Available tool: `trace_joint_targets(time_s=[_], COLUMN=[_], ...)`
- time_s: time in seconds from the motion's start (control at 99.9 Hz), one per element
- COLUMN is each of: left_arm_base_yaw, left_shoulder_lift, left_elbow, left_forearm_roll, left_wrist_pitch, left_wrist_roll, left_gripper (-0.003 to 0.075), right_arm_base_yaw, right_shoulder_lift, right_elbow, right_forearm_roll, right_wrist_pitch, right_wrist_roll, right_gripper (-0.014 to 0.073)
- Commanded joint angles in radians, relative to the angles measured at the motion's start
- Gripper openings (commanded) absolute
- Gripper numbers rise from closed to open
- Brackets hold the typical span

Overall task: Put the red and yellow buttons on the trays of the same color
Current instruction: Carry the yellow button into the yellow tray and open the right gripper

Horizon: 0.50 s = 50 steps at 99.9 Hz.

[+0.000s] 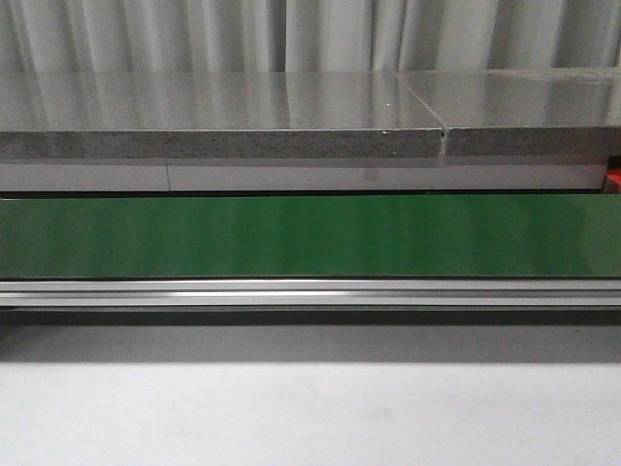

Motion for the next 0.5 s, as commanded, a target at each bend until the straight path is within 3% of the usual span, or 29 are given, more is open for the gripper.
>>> trace_joint_targets(time_s=[0.0,0.26,0.49], left_arm_base_yaw=[-0.008,-0.008,-0.008], left_shoulder_lift=[0.004,0.004,0.004], left_elbow=[-0.026,-0.026,-0.026], left_forearm_roll=[-0.012,-0.012,-0.012], left_wrist_pitch=[-0.074,-0.074,-0.074], left_wrist_roll=[-0.011,-0.011,-0.011], left_gripper=[-0.0019,-0.0019,-0.0019], right_arm_base_yaw=[-0.015,-0.015,-0.015], right_shoulder_lift=[-0.028,-0.030,-0.030], right_elbow=[-0.028,-0.007,0.131], right_forearm_roll=[-0.047,-0.259,-0.275], right_wrist_pitch=[-0.046,0.012,-0.065], right_wrist_roll=[0.056,0.235,0.250], right_gripper=[0.0111,0.0111,0.0111])
